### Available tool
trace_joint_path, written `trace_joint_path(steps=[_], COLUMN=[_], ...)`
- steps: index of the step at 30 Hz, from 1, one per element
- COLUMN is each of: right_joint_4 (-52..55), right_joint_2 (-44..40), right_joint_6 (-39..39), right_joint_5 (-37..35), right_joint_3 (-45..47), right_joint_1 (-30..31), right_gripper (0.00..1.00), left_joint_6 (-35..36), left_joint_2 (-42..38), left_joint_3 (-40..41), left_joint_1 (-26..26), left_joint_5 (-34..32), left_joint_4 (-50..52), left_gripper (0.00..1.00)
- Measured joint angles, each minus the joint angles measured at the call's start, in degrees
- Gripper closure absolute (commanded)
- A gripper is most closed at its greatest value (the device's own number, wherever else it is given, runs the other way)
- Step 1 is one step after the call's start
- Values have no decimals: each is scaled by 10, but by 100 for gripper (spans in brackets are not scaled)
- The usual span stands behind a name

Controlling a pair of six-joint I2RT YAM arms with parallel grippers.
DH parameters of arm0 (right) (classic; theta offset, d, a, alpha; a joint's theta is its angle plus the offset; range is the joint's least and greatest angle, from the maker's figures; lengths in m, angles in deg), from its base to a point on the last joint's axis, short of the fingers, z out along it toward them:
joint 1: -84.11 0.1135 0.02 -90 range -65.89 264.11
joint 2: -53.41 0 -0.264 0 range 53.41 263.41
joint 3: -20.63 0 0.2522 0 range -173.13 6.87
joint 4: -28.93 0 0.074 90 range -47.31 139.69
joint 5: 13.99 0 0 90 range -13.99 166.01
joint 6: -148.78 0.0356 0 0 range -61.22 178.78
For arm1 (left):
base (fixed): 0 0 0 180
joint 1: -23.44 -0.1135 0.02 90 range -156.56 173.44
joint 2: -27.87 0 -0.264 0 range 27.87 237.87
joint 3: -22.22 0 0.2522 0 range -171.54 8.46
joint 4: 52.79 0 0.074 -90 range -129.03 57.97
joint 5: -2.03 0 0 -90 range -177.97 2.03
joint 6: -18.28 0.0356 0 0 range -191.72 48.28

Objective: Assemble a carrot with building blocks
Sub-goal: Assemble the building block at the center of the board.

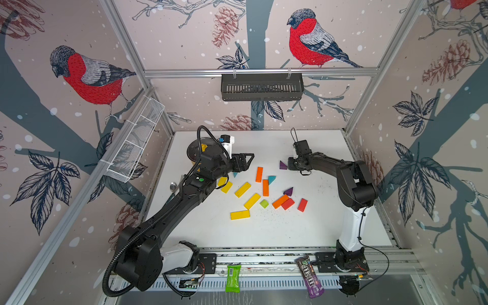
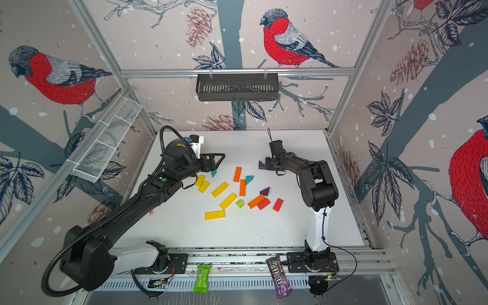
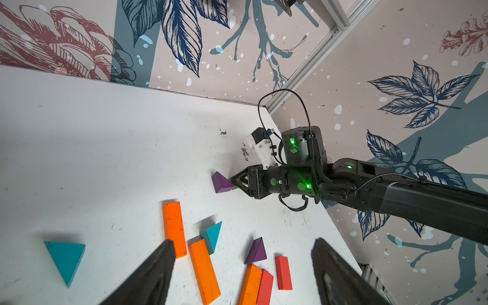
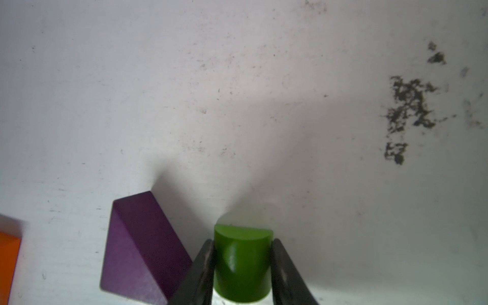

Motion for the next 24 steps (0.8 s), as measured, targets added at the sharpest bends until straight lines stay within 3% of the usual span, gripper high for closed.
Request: trace_joint_path(steps=[13,24], right_joint_4=[7,9], right_joint_2=[-24,-56], right_joint_6=[17,12], right_joint_5=[29,28], right_joint_3=[9,43], right_joint_1=[-2,-21], right_gripper=[56,69], left_joint_6=[-4,-5], left_joint_2=[3,3], left_joint_3=[0,-1], left_joint_1=[0,0], left_joint_5=[0,0], left_joint_4=[1,2], left_gripper=[18,18])
